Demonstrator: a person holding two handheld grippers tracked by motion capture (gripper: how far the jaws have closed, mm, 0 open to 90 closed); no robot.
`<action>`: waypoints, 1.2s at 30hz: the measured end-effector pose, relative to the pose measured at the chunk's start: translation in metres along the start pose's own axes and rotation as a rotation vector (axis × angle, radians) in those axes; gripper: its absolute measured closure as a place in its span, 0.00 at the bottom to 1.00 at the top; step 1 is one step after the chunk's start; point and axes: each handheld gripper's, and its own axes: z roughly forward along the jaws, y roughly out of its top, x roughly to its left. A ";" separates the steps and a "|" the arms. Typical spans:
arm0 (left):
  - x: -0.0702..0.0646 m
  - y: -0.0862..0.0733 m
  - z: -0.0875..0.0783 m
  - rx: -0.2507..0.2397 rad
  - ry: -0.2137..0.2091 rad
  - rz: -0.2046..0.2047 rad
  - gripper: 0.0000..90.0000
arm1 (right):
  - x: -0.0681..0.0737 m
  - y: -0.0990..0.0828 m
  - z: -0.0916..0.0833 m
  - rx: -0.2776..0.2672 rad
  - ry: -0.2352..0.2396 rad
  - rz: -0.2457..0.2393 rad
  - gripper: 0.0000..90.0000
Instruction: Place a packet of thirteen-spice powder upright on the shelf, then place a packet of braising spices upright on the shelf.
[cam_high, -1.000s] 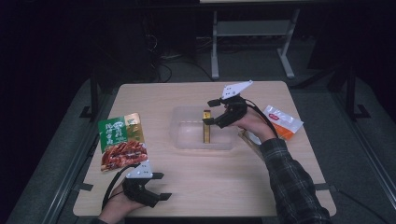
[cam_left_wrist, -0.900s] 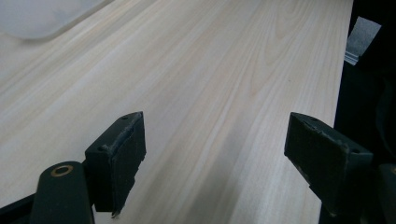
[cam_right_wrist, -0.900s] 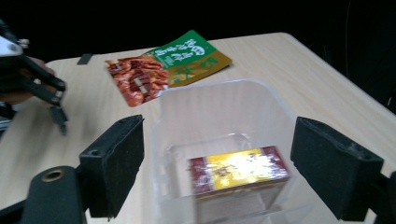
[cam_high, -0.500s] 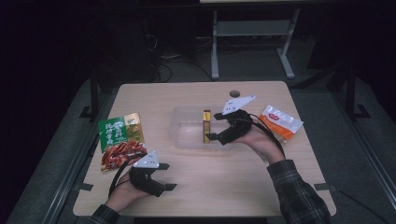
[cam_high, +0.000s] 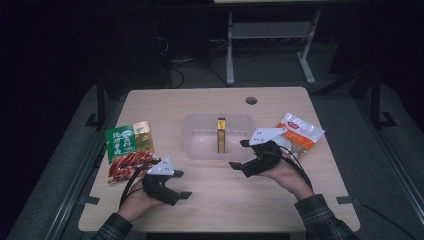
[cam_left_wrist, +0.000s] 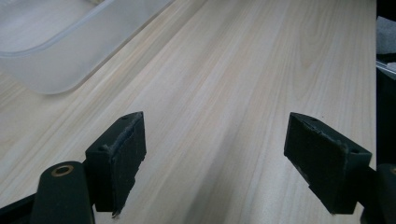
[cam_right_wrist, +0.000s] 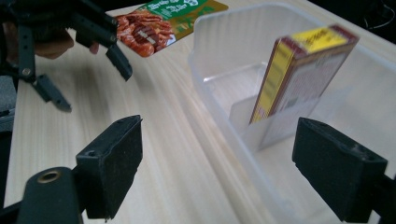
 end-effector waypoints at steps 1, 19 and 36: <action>0.000 0.000 0.000 0.000 0.000 0.000 0.23 | 0.003 -0.003 -0.001 -0.002 -0.006 0.000 0.18; 0.011 -0.007 -0.014 0.031 0.110 -0.060 0.24 | 0.034 -0.067 -0.007 0.107 -0.011 0.069 0.18; 0.066 -0.018 -0.059 0.026 0.356 -0.221 0.63 | 0.045 -0.090 -0.015 0.151 -0.009 0.097 0.18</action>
